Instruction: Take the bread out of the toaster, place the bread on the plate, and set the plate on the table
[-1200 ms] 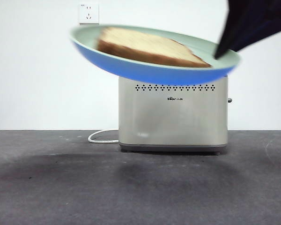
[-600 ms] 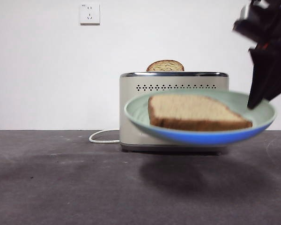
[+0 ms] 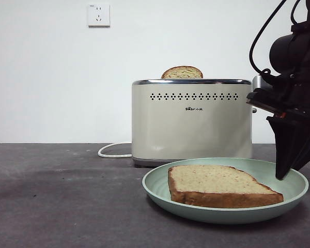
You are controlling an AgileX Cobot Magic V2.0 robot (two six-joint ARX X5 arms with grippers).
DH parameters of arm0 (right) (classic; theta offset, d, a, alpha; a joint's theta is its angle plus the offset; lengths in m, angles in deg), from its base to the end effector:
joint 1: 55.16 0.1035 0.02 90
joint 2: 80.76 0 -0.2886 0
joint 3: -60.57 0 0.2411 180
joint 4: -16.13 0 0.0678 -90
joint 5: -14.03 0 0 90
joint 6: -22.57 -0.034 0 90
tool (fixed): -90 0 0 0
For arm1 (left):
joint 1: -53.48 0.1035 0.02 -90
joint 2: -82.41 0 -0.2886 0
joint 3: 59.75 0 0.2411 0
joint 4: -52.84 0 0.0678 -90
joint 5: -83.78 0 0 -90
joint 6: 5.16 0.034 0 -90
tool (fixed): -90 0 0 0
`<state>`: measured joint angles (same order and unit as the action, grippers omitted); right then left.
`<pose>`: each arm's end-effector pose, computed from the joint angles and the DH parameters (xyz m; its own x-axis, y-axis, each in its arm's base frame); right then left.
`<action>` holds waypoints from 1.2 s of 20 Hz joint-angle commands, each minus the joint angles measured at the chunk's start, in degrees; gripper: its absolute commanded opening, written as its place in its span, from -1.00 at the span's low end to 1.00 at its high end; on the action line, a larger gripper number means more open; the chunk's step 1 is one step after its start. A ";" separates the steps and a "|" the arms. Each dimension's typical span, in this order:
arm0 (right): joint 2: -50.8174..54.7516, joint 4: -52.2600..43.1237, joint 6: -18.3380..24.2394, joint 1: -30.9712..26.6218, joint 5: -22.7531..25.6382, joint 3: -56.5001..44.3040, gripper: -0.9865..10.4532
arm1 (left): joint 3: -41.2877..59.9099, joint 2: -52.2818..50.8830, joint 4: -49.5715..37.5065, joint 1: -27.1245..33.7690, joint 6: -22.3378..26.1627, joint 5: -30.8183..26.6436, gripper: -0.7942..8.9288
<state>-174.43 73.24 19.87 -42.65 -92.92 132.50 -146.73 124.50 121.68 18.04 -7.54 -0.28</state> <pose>0.2730 0.0707 0.2038 0.1174 0.3247 -0.9385 -0.2168 0.9306 0.2948 0.0546 -0.0432 0.4259 0.6806 -0.6114 -0.4038 0.6395 0.7646 -0.0799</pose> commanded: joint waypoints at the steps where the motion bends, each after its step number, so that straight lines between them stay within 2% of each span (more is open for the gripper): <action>1: -0.52 -0.50 1.33 -1.18 0.66 -1.14 -0.86 | -0.09 -0.13 -0.31 -0.20 0.72 0.13 -0.85; 6: -0.55 -0.57 2.84 -3.54 0.79 -2.78 -0.86 | -0.09 -0.13 -0.35 -0.20 0.70 0.22 -0.85; 17: -2.25 -2.38 2.99 -3.48 0.81 -2.95 -0.85 | -0.09 -0.13 -0.33 -0.20 0.50 0.48 -0.85; 18: -2.25 -2.64 2.99 -3.48 0.76 -2.95 -0.80 | -0.09 -0.13 -0.33 -0.20 0.48 0.50 -0.85; 19: -2.25 -2.69 2.95 -3.48 0.76 -2.95 -0.68 | -0.09 -0.13 -0.31 -0.20 0.46 0.52 -0.85; 22: -2.19 -2.62 2.73 -3.48 0.74 -2.95 -0.03 | -0.09 -0.13 -0.31 -0.20 0.46 0.55 -0.85; 23: -1.97 -2.56 2.75 -3.48 0.72 -2.95 0.08 | -0.09 -0.13 -0.31 -0.20 0.46 0.55 -0.85; 24: -1.42 -2.54 2.80 -3.48 0.50 -2.95 0.11 | -0.09 -0.13 -0.31 -0.20 0.46 0.55 -0.85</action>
<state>-175.79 70.85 22.21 -46.17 -92.68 130.20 -146.73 124.50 121.68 18.04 -7.54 0.18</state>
